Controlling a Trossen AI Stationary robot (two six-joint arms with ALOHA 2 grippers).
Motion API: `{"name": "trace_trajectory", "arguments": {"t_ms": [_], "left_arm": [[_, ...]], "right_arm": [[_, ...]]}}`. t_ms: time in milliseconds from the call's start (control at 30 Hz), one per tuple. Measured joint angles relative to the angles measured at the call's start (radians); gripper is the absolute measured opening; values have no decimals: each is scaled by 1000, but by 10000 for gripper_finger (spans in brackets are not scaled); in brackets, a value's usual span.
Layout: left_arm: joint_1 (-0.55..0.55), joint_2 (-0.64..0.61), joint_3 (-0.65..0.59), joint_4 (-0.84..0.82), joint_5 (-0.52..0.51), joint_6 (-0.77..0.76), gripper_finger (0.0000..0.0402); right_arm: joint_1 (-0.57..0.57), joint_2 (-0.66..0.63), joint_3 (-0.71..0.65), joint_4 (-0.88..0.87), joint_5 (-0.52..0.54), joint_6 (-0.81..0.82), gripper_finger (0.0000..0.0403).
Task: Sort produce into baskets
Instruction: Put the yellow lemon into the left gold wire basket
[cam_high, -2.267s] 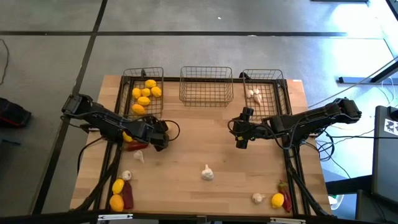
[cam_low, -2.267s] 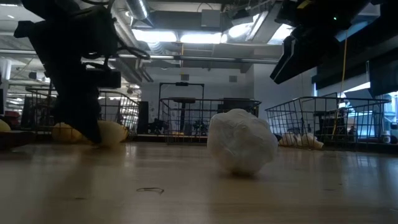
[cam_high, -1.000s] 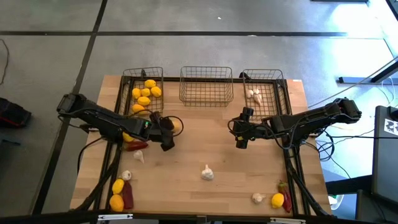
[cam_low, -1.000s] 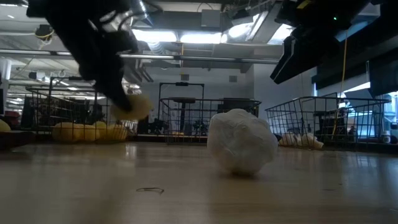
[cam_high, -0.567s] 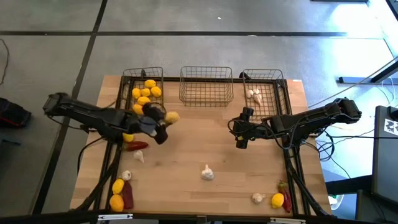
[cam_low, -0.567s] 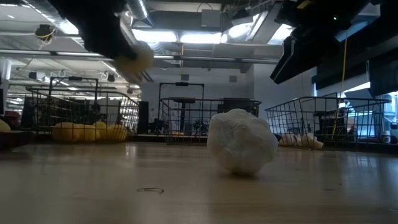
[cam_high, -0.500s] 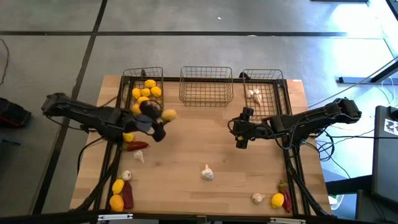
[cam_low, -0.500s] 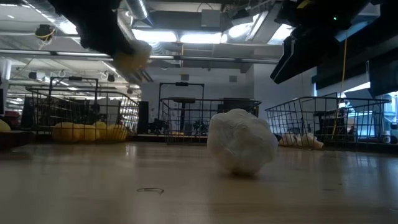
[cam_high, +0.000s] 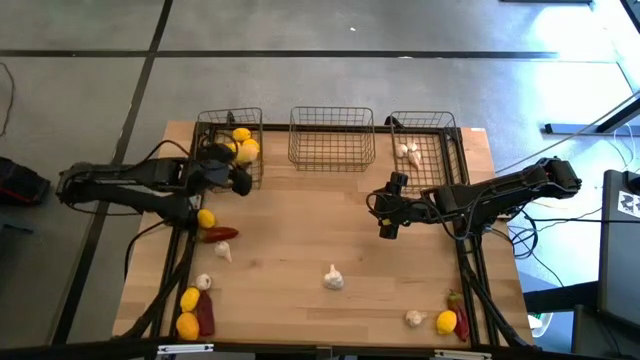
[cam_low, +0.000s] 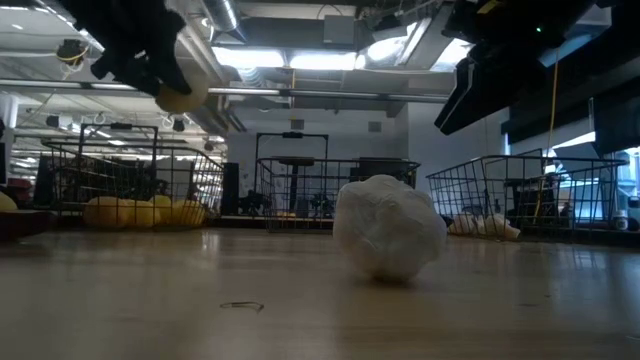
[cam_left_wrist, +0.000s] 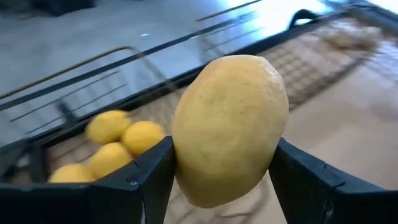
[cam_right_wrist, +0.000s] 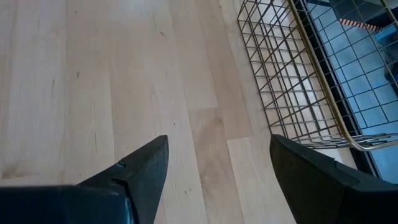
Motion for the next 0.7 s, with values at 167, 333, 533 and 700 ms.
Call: {"name": "trace_trajectory", "arguments": {"t_ms": [167, 333, 533, 700], "left_arm": [[114, 8, 0, -40, 2, -4, 228], [225, 8, 0, -38, 28, 2, 228], [353, 49, 0, -35, 112, 45, 228], [437, 123, 0, -33, 214, 73, 228]], "right_arm": [[0, 0, 0, 0, 0, 0, 276], [0, 0, 0, 0, 0, -3, 276], [0, 0, 0, 1, 0, -3, 276], [0, 0, 0, 0, 0, -3, 276]]}}
